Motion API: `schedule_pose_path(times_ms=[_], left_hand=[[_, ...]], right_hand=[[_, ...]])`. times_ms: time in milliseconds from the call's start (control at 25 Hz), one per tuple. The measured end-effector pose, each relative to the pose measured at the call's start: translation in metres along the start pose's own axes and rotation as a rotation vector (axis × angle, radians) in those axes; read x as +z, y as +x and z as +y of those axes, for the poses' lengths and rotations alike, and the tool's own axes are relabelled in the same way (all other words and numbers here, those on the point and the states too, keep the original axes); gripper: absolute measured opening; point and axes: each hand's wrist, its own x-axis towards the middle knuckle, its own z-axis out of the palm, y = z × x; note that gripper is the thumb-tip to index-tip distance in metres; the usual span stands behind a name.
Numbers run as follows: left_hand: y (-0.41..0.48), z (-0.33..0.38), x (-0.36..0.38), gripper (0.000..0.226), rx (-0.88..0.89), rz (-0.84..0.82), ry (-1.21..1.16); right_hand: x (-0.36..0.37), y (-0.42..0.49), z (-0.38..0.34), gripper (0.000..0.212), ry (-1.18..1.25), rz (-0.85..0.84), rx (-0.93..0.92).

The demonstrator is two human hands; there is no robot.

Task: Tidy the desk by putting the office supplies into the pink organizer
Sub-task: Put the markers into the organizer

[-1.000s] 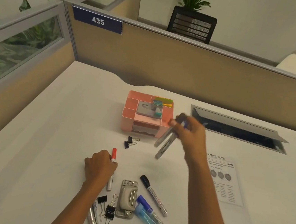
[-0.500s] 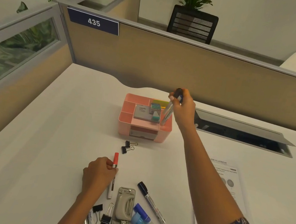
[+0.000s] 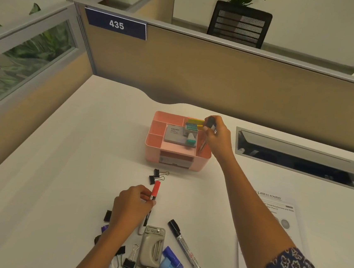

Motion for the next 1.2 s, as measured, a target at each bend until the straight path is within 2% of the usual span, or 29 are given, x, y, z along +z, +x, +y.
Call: schedule_pose_path(times_ms=[160, 360, 480, 640, 680, 720, 840, 920, 1080, 1200], left_hand=[[0.0, 0.005, 0.0, 0.022, 0.016, 0.004, 0.012], [-0.001, 0.008, 0.0, 0.024, 0.021, 0.007, 0.026], [-0.002, 0.015, -0.001, 0.025, 0.042, 0.022, 0.009], [-0.005, 0.029, -0.002, 0.018, 0.099, 0.037, -0.096], [-0.005, 0.032, -0.002, 0.016, 0.11, 0.036, -0.133], [-0.006, 0.036, -0.001, 0.015, 0.121, 0.035, -0.168], [-0.009, 0.048, 0.007, 0.015, 0.166, 0.02, -0.251], [-0.014, 0.055, 0.017, 0.017, 0.207, -0.013, -0.295], [-0.022, 0.058, 0.032, 0.023, 0.251, -0.039, -0.315], [-0.032, 0.049, 0.038, 0.03, 0.29, -0.158, -0.232]], right_hand=[[0.002, 0.002, 0.001, 0.025, 0.022, -0.054, -0.048], [0.003, 0.003, 0.018, 0.025, 0.097, 0.024, -0.056], [-0.001, 0.007, 0.021, 0.029, 0.042, 0.136, -0.037], [-0.017, -0.021, 0.011, 0.031, 0.008, 0.406, -0.06], [-0.02, -0.036, 0.008, 0.03, 0.035, 0.402, -0.055], [-0.021, -0.053, 0.006, 0.029, 0.057, 0.332, -0.031], [-0.011, -0.105, 0.002, 0.037, 0.056, -0.1, 0.111], [-0.002, -0.127, 0.004, 0.04, 0.083, -0.263, 0.174], [0.002, -0.14, 0.013, 0.019, 0.084, -0.268, 0.196], [-0.013, -0.136, 0.016, 0.016, 0.111, -0.229, 0.251]])
